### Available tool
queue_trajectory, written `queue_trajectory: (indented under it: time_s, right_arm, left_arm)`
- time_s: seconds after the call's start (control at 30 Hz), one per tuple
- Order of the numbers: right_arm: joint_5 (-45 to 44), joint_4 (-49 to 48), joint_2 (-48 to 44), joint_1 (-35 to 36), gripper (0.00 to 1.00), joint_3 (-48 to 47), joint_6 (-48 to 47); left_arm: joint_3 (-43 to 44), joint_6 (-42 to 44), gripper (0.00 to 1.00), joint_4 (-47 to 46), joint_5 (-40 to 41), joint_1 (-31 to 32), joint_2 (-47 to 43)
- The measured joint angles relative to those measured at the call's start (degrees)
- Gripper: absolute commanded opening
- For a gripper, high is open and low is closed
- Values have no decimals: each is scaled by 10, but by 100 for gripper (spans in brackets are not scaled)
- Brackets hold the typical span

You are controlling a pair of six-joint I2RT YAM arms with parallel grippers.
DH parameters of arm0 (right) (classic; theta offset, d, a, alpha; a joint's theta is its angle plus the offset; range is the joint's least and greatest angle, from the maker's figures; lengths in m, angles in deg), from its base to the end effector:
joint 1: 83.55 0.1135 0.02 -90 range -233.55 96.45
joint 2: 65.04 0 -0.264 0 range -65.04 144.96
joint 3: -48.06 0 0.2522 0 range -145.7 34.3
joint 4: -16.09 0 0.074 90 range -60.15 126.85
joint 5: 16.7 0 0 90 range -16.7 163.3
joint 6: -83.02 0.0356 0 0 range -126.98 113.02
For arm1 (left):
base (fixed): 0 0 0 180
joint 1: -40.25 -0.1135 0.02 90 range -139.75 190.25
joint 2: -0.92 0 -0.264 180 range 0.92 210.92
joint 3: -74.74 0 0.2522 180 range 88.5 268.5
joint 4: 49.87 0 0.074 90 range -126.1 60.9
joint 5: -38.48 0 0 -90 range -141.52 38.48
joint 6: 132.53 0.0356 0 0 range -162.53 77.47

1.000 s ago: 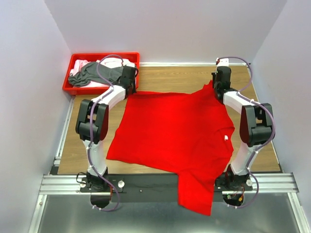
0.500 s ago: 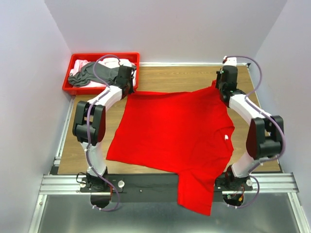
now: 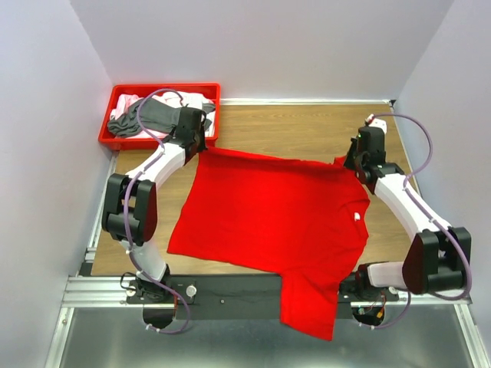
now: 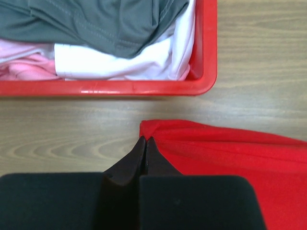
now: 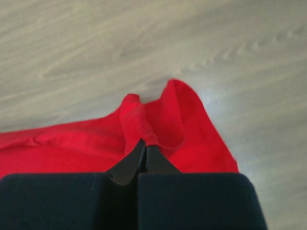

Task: Fold and stack the t-shirts
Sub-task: Fold the tshirt

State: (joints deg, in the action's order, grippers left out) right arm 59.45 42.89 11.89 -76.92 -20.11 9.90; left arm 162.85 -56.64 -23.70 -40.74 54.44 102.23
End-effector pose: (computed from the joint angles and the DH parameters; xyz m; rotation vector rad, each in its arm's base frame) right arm 0.2969 0.0259 0.2691 0.3284 2.1460 -0.0306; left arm 0.3909 -0.0920 0.2457 -0.0985 2.2419 -0.0541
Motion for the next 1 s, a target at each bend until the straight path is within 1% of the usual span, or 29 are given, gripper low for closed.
queue_trajectory:
  time_s: [0.17,0.47,0.77,1.0]
  right_arm:
    - [8,57,-56,0,0,25,28]
    - [45,125,-130,0,1,47,58]
    - [80,184,-155,0,1,78,89]
    - [91,227,-171,0,1,93,116]
  left_arm:
    - [-26,0,0,1,-6,0,-15]
    - [-37,2,0,7,-12,0,-15]
    - [-39,12,0,40,-11,-3,-15]
    - [-64,14,0,50,-11,-3,-15]
